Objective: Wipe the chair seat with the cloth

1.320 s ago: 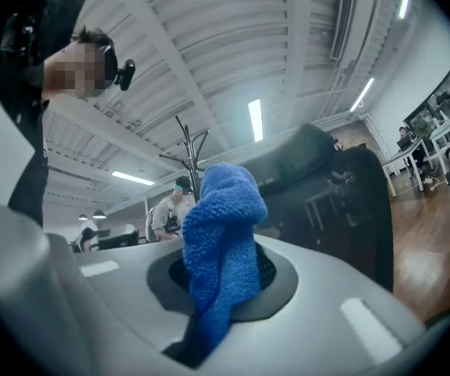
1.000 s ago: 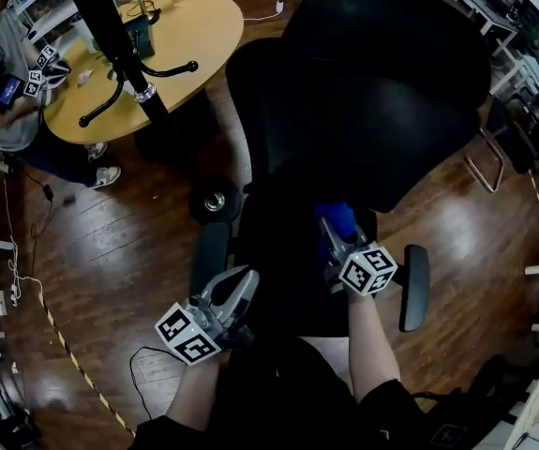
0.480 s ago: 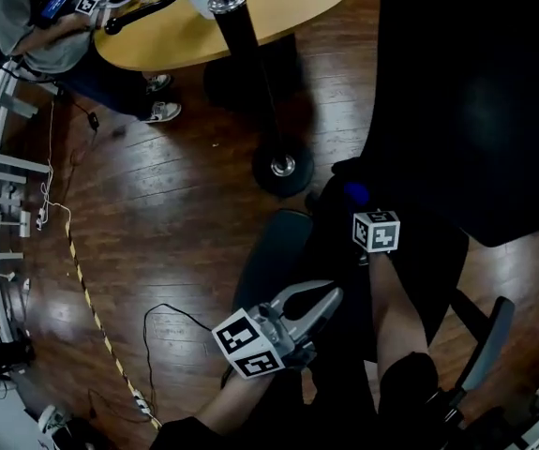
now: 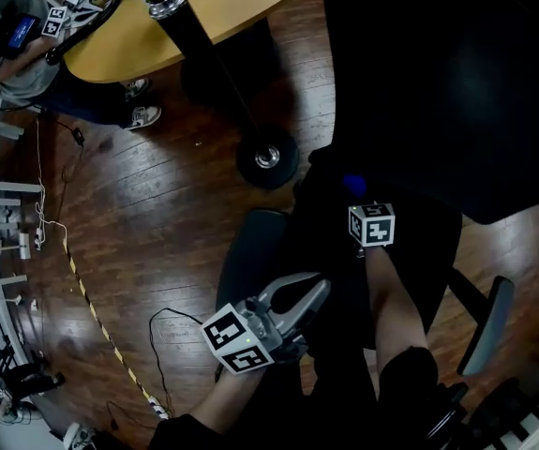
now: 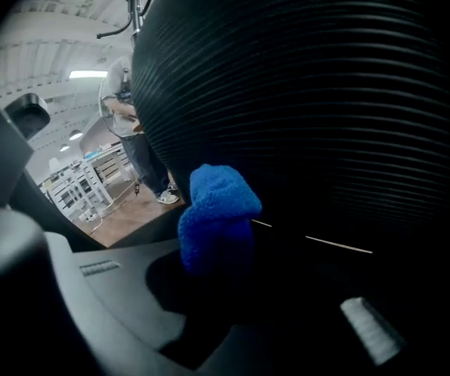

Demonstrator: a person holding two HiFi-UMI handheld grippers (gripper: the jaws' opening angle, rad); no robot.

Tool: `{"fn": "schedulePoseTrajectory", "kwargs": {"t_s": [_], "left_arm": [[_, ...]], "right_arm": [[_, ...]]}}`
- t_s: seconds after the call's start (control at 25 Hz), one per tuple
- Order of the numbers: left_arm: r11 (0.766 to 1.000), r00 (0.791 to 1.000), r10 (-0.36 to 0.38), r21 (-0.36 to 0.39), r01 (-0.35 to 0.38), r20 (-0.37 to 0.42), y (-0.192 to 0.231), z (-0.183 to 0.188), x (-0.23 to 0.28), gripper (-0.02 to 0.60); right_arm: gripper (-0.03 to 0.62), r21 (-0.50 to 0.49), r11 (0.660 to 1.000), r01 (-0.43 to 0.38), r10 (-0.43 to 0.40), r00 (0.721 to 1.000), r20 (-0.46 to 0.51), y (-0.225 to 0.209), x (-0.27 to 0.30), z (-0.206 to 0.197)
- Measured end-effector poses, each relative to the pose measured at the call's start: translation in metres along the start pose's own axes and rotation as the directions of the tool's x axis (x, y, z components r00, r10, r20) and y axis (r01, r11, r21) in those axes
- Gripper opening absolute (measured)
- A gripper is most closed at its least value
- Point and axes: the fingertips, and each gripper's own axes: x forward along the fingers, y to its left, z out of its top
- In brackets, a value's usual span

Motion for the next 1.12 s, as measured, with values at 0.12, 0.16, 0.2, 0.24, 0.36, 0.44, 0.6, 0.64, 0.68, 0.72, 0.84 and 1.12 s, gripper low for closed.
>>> {"fn": "schedulePoseTrajectory", "kwargs": {"t_s": [0.12, 0.16, 0.2, 0.24, 0.36, 0.44, 0.6, 0.64, 0.68, 0.72, 0.84, 1.12], "left_arm": [[1.0, 0.999, -0.016, 0.005, 0.016, -0.045, 0.0, -0.004, 0.007, -0.008], [1.0, 0.998, -0.022, 0.009, 0.023, -0.064, -0.001, -0.005, 0.007, -0.008], [0.999, 0.996, -0.028, 0.014, 0.029, -0.083, -0.003, -0.007, 0.008, -0.008], [0.999, 0.995, -0.033, 0.019, 0.035, -0.098, -0.005, -0.01, 0.009, -0.008], [0.998, 0.991, -0.049, 0.022, 0.052, -0.126, -0.011, -0.019, 0.018, -0.008], [0.998, 0.988, -0.06, 0.02, 0.064, -0.141, -0.014, -0.024, 0.022, -0.008], [0.997, 0.983, -0.069, 0.004, 0.071, -0.17, -0.011, -0.03, 0.026, -0.008], [0.997, 0.982, -0.072, -0.001, 0.073, -0.176, -0.012, -0.033, 0.027, -0.008], [0.997, 0.981, -0.075, -0.004, 0.075, -0.18, -0.014, -0.035, 0.028, -0.008], [0.997, 0.98, -0.078, -0.005, 0.078, -0.183, -0.016, -0.036, 0.03, -0.008], [0.996, 0.98, -0.091, 0.001, 0.093, -0.179, -0.027, -0.034, 0.034, -0.008], [0.995, 0.984, -0.102, 0.001, 0.104, -0.146, -0.036, -0.028, 0.029, -0.008]], "right_arm": [[0.037, 0.042, 0.995, 0.092, -0.091, 0.996, -0.02, -0.044, -0.029, -0.021], [0.035, 0.05, 0.99, 0.131, -0.13, 0.991, -0.031, -0.061, -0.042, -0.03], [0.035, 0.055, 0.984, 0.171, -0.168, 0.985, -0.044, -0.078, -0.057, -0.039], [0.036, 0.062, 0.976, 0.207, -0.204, 0.977, -0.057, -0.095, -0.073, -0.047], [0.036, 0.084, 0.946, 0.312, -0.305, 0.949, -0.084, -0.15, -0.122, -0.064], [0.035, 0.101, 0.917, 0.385, -0.375, 0.921, -0.105, -0.184, -0.157, -0.077], [0.036, 0.171, 0.868, 0.466, -0.451, 0.884, -0.122, -0.225, -0.204, -0.104], [0.035, 0.185, 0.861, 0.474, -0.459, 0.881, -0.119, -0.228, -0.214, -0.108], [0.037, 0.194, 0.856, 0.48, -0.466, 0.877, -0.115, -0.229, -0.221, -0.112], [0.036, 0.2, 0.852, 0.483, -0.471, 0.875, -0.11, -0.23, -0.226, -0.114], [0.037, 0.208, 0.854, 0.478, -0.466, 0.879, -0.103, -0.232, -0.23, -0.113], [0.037, 0.259, 0.864, 0.431, -0.417, 0.902, -0.109, -0.231, -0.231, -0.101]]}}
